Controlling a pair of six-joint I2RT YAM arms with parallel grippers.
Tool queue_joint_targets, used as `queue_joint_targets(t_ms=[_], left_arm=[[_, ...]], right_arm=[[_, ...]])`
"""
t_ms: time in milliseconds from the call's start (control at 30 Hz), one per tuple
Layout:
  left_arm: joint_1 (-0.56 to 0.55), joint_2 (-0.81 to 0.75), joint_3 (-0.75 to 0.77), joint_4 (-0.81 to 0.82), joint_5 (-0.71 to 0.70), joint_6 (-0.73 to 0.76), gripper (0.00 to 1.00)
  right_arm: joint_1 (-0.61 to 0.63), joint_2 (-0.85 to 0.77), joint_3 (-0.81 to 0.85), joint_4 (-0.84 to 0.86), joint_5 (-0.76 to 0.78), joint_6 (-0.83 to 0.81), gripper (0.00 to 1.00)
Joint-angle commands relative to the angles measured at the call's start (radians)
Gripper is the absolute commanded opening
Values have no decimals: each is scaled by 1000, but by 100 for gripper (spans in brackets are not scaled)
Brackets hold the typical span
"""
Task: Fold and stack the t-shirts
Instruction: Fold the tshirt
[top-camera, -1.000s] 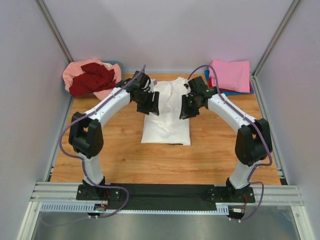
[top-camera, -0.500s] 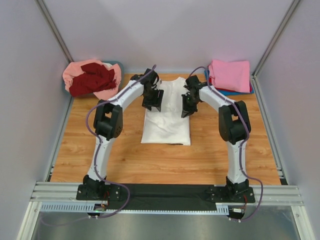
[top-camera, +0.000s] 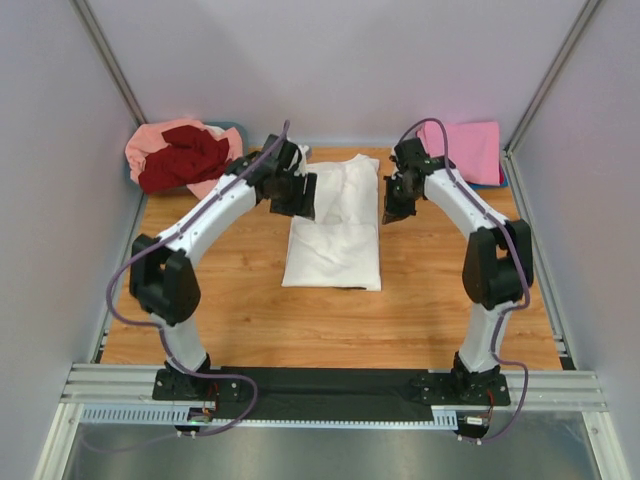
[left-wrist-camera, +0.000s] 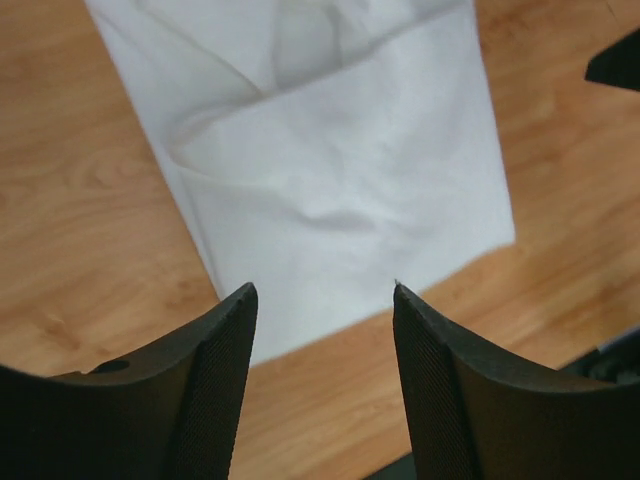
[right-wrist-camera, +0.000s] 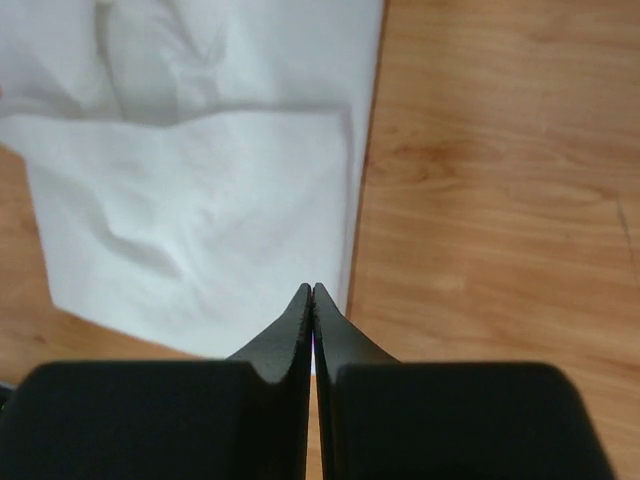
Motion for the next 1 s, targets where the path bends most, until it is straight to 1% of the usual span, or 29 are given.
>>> queue_joint_targets(t_ms=[0, 33, 67, 100, 133, 200, 233, 267, 400, 500, 567, 633, 733, 800, 900, 967], left_arm=[[-47, -118, -252, 217, 150, -124, 63], [-65, -138, -312, 325, 176, -152, 62], [-73, -172, -416, 378, 216, -197, 58], [-84, -183, -454, 418, 221, -213, 57], [-102, -191, -480, 461, 218, -222, 56], [-115, -186, -514, 469, 224, -229, 53], [-118, -180, -518, 458, 224, -227, 52], [-121, -174, -537, 460, 229, -225, 50], [-118, -171, -601, 472, 194, -212, 49], [-118, -161, -664, 484, 169, -209, 46], [-119, -163, -719, 487, 152, -210, 43], [-119, -172, -762, 509, 141, -218, 43], [-118, -195, -827, 517, 118, -213, 43], [-119, -212, -848, 491, 103, -206, 42], [-119, -252, -841, 419, 52, -192, 41], [-121, -320, -816, 380, 8, -186, 52]], right_arm=[[50, -224, -194, 103, -101, 28, 1], [62, -249, -251, 180, -195, 40, 0], [84, -272, -341, 223, -251, 55, 1], [90, -295, -391, 271, -308, 89, 0], [93, -301, -429, 351, -407, 108, 0], [101, -297, -520, 419, -472, 117, 1], [99, -292, -538, 440, -486, 102, 0], [98, -285, -558, 441, -474, 94, 0], [81, -226, -650, 469, -440, 79, 0], [79, -206, -716, 480, -329, 69, 0], [73, -216, -756, 489, -289, 59, 1], [61, -228, -811, 498, -244, 60, 0], [53, -268, -856, 503, -226, 85, 1], [52, -311, -862, 492, -190, 103, 0], [52, -358, -829, 396, -114, 82, 0], [52, -393, -790, 345, -89, 71, 0]])
